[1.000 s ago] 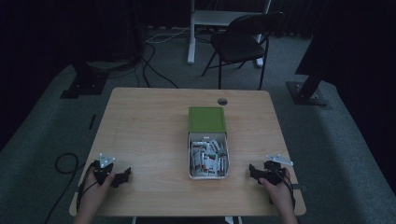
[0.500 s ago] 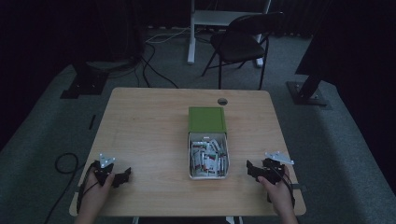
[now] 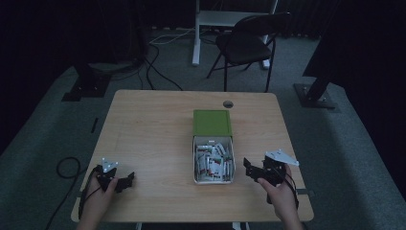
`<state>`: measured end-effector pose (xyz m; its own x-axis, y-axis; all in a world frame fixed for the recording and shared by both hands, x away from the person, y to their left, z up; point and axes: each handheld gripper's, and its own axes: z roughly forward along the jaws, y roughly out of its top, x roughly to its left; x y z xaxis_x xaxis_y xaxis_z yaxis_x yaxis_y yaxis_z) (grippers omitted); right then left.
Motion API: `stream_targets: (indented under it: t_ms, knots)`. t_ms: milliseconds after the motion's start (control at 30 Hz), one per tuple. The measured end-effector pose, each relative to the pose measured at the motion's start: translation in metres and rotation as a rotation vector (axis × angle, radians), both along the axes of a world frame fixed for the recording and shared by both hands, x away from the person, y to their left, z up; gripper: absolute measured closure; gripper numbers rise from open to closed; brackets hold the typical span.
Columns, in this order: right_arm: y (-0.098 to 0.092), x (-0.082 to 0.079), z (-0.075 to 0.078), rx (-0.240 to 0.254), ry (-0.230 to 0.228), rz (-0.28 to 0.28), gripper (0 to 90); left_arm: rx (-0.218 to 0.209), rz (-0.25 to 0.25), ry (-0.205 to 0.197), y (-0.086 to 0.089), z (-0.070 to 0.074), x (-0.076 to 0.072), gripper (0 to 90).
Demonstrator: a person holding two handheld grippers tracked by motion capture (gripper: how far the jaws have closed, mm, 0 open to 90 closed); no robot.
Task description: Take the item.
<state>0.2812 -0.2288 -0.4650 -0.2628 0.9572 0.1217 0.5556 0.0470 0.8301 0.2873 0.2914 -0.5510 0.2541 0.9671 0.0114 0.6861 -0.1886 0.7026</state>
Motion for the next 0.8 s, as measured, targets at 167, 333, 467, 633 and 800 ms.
stream_targets:
  t_ms: [167,333,467,633,800]
  knots:
    - [0.012,-0.001,0.014,-0.005,-0.029,0.031,13.7,0.000,0.001,0.000,0.000,0.000,0.000,9.7]
    - [0.026,-0.003,0.023,-0.008,-0.045,0.068,13.7,0.000,0.002,0.000,0.000,0.000,0.000,9.7]
    - [0.037,-0.003,0.027,-0.018,-0.055,0.100,13.7,0.000,0.003,0.000,0.000,0.000,0.000,9.7]
    - [0.052,-0.002,0.029,-0.019,-0.064,0.130,14.0,0.000,0.006,-0.001,0.000,0.000,0.000,9.7]
    - [0.068,-0.001,0.030,-0.014,-0.074,0.164,14.8,0.000,0.008,-0.001,-0.001,0.000,0.000,9.7]
